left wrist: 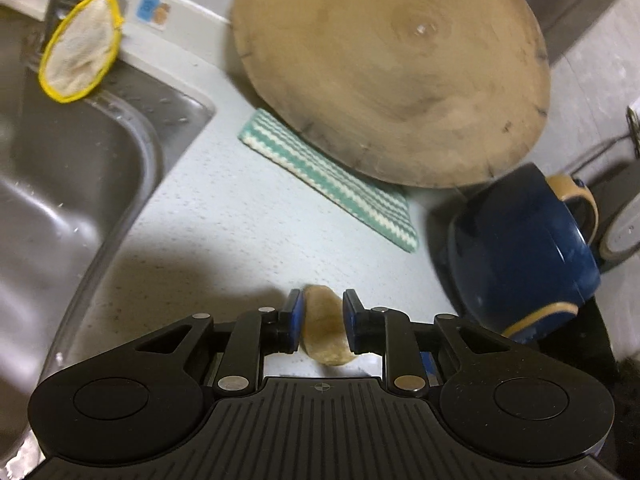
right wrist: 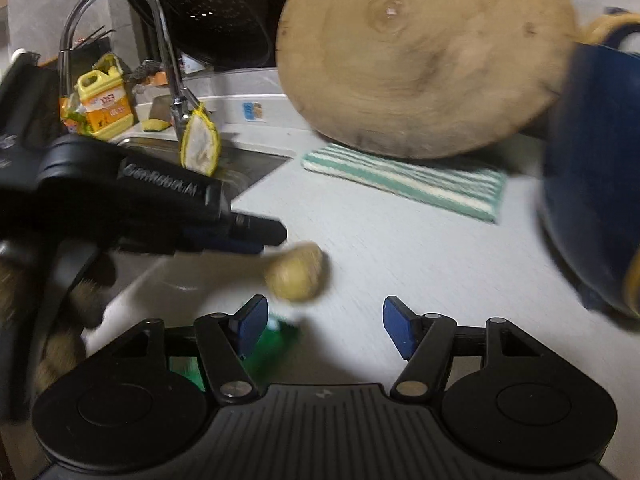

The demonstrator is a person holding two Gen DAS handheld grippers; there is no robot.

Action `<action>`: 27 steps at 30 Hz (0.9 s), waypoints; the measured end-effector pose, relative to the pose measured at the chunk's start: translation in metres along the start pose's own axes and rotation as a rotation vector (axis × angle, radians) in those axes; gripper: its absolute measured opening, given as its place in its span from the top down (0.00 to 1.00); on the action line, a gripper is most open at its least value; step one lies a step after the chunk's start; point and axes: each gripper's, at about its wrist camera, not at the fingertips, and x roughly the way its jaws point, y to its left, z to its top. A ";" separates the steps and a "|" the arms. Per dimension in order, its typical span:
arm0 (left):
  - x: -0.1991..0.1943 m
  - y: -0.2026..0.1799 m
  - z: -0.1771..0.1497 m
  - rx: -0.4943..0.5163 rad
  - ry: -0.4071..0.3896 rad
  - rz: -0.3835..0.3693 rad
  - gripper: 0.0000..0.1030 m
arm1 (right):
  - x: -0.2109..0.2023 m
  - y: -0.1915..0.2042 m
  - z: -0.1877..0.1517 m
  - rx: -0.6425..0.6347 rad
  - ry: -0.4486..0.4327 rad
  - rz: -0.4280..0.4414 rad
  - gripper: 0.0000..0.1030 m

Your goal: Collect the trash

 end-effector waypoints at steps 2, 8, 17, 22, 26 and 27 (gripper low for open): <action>-0.004 0.003 0.003 -0.015 -0.021 0.032 0.76 | 0.019 0.005 0.008 -0.015 0.007 -0.009 0.36; -0.028 -0.005 0.008 0.068 -0.086 0.167 0.76 | 0.040 0.009 0.014 -0.008 0.059 0.033 0.64; -0.049 -0.034 -0.012 0.202 -0.041 0.160 0.76 | -0.032 -0.007 0.000 0.044 0.009 0.000 0.64; -0.072 -0.050 -0.061 0.278 0.010 0.151 0.76 | -0.083 -0.011 -0.042 0.056 0.028 -0.095 0.64; -0.089 -0.059 -0.104 0.386 0.061 0.178 0.76 | -0.105 -0.008 -0.077 0.101 0.059 -0.154 0.64; -0.092 -0.060 -0.113 0.400 0.069 0.183 0.76 | -0.109 -0.007 -0.084 0.105 0.062 -0.168 0.64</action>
